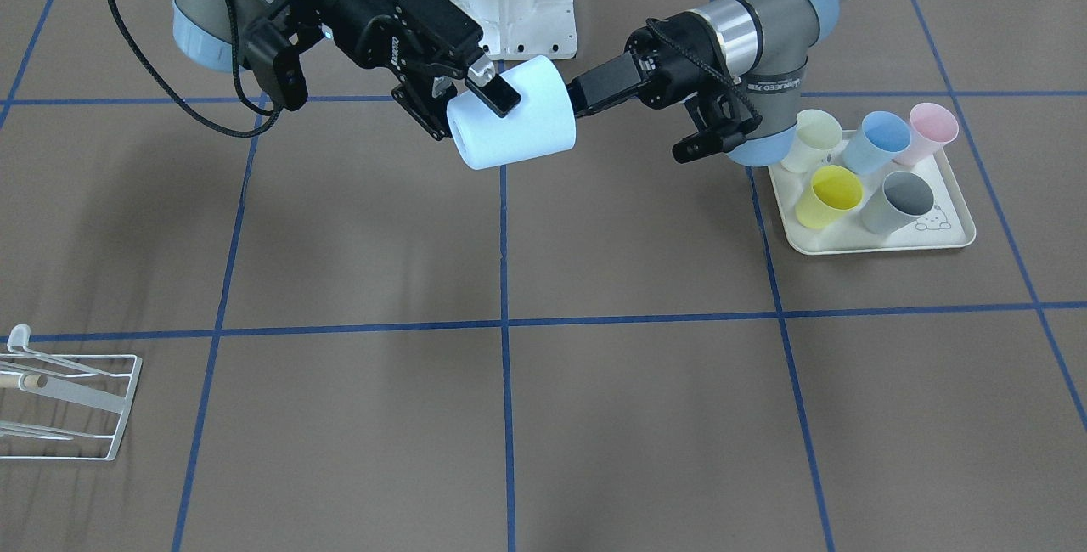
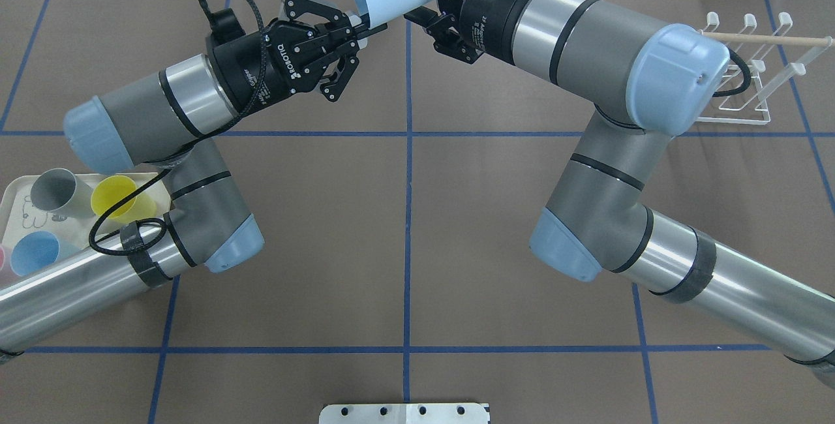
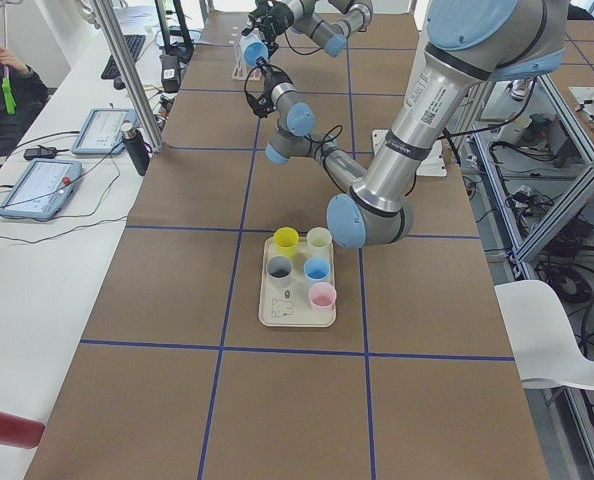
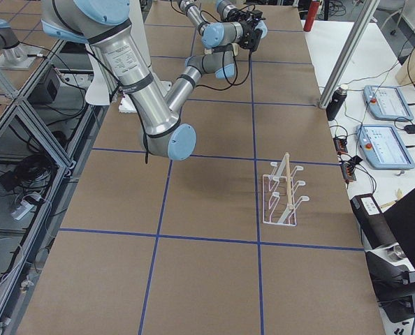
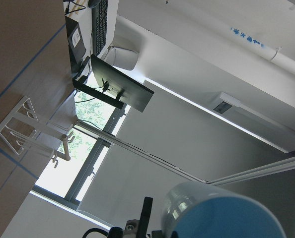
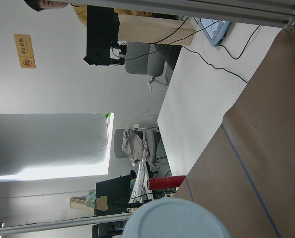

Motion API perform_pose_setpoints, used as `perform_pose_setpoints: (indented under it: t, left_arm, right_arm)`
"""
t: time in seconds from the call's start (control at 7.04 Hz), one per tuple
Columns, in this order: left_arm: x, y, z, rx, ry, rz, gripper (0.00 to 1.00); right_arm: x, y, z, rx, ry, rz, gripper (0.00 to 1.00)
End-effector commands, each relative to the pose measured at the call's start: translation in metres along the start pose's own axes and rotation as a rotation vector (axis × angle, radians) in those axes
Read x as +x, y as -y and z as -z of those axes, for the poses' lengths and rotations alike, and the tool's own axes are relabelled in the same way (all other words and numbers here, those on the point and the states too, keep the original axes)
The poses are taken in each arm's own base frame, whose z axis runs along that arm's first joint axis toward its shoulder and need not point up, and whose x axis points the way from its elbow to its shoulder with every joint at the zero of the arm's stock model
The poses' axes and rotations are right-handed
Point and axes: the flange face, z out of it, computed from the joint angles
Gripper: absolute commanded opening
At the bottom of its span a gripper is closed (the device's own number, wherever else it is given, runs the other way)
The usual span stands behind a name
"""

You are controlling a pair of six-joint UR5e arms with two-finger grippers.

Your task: Transfer IKEA cup to right arm and place on rack

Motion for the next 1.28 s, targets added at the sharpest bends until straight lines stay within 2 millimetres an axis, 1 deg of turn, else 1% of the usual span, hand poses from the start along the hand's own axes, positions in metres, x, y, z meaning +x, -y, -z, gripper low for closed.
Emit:
perform_pose_setpoints:
  t: [0.0,0.14,0.28,0.57,0.71,0.85,0.99,1.14]
  left_arm:
    - [-0.004,-0.001,0.0,-0.001,0.006,0.004,0.0]
    - [-0.004,-0.001,0.0,-0.002,0.007,0.004,0.58]
    - [-0.003,-0.002,0.0,-0.003,0.004,0.003,1.0]
    - [-0.004,-0.001,0.001,-0.003,0.006,-0.005,1.0]
    - [-0.006,0.001,0.003,0.002,0.01,-0.008,1.0]
    - [-0.005,0.004,0.005,0.008,0.01,-0.016,1.0]
    - [-0.003,0.007,0.006,0.014,0.014,-0.058,1.0]
    - [-0.005,0.01,0.008,0.015,0.027,-0.152,1.0]
  right_arm:
    - [0.002,0.001,-0.002,0.003,-0.004,-0.003,0.39]
    - [0.004,0.002,-0.003,0.004,-0.009,-0.008,0.0]
    - [0.004,0.002,-0.004,0.005,-0.011,-0.008,0.0]
    - [0.003,0.003,-0.005,0.008,-0.008,-0.007,0.0]
    - [-0.004,0.015,-0.003,0.027,0.0,0.004,0.0]
    - [-0.015,0.043,0.002,0.069,0.002,0.045,0.0]
    - [-0.01,0.07,0.011,0.112,-0.018,0.127,0.0]
    - [0.005,0.107,0.027,0.132,-0.08,0.23,0.0]
